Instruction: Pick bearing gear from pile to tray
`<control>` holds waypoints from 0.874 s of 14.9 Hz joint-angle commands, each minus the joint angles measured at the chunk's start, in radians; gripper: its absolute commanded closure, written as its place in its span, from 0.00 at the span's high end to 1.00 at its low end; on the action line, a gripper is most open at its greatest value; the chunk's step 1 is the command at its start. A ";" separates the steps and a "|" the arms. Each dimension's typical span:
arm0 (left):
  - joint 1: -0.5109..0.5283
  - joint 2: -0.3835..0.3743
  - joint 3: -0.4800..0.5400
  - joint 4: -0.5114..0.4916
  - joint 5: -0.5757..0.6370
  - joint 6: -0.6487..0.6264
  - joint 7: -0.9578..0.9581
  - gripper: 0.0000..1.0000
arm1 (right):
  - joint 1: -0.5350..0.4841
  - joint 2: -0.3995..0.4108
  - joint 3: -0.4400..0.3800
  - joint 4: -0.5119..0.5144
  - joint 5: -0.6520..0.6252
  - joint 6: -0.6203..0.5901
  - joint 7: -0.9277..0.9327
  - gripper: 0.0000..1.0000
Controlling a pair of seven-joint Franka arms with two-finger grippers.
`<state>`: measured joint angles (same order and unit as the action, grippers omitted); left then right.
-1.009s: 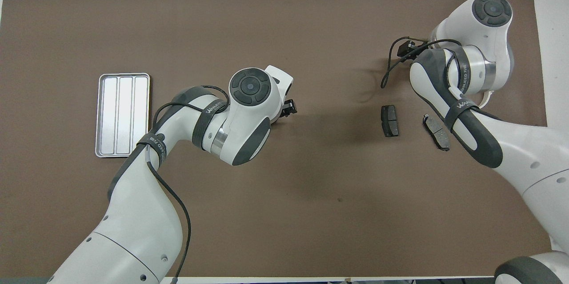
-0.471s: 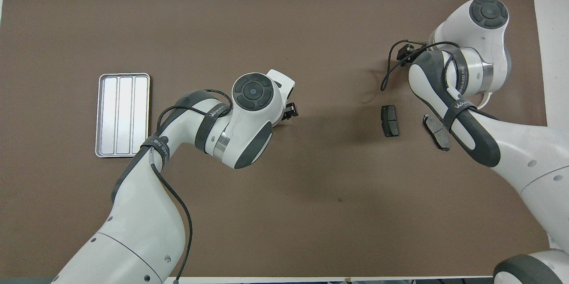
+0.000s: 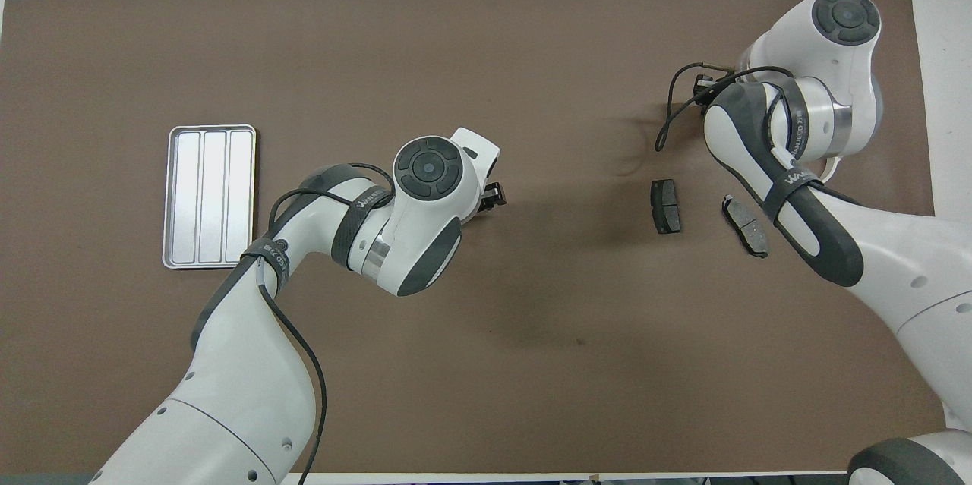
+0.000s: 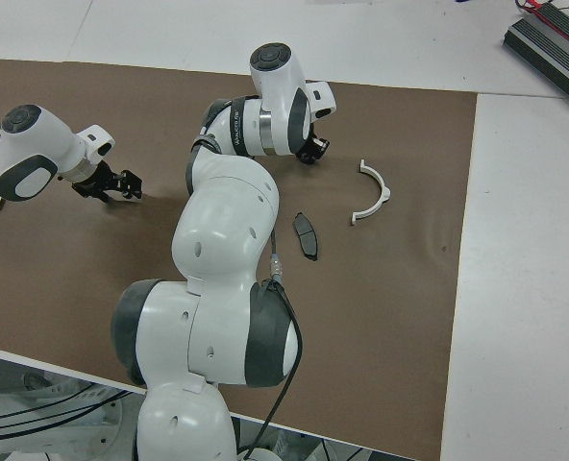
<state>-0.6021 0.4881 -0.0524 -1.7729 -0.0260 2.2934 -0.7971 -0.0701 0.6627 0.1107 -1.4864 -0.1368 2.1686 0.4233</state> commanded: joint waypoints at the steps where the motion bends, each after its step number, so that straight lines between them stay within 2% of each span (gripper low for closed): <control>1: -0.019 -0.042 0.016 -0.048 -0.008 0.014 -0.011 0.92 | -0.019 0.011 0.011 -0.009 0.003 -0.001 -0.001 0.00; 4: -0.021 -0.042 0.016 -0.048 -0.008 0.014 -0.027 0.79 | -0.017 0.008 0.012 0.004 0.002 -0.032 -0.003 0.00; 7: -0.025 -0.042 0.016 -0.048 -0.008 0.014 -0.037 0.65 | -0.008 -0.012 0.017 0.081 -0.009 -0.183 -0.024 0.00; 10: -0.025 -0.042 0.016 -0.046 -0.011 0.017 -0.047 0.46 | 0.021 -0.098 0.017 0.117 -0.010 -0.317 -0.078 0.00; 12: -0.025 -0.042 0.014 -0.045 -0.011 0.018 -0.060 0.21 | 0.045 -0.167 0.018 0.118 -0.010 -0.396 -0.084 0.00; 13: -0.025 -0.042 0.016 -0.046 -0.011 0.023 -0.060 0.01 | 0.062 -0.202 0.018 0.118 -0.010 -0.439 -0.083 0.00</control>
<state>-0.6104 0.4745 -0.0517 -1.7760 -0.0260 2.2929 -0.8387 -0.0293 0.5359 0.1238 -1.3463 -0.1406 1.7931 0.3621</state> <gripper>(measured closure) 0.744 0.652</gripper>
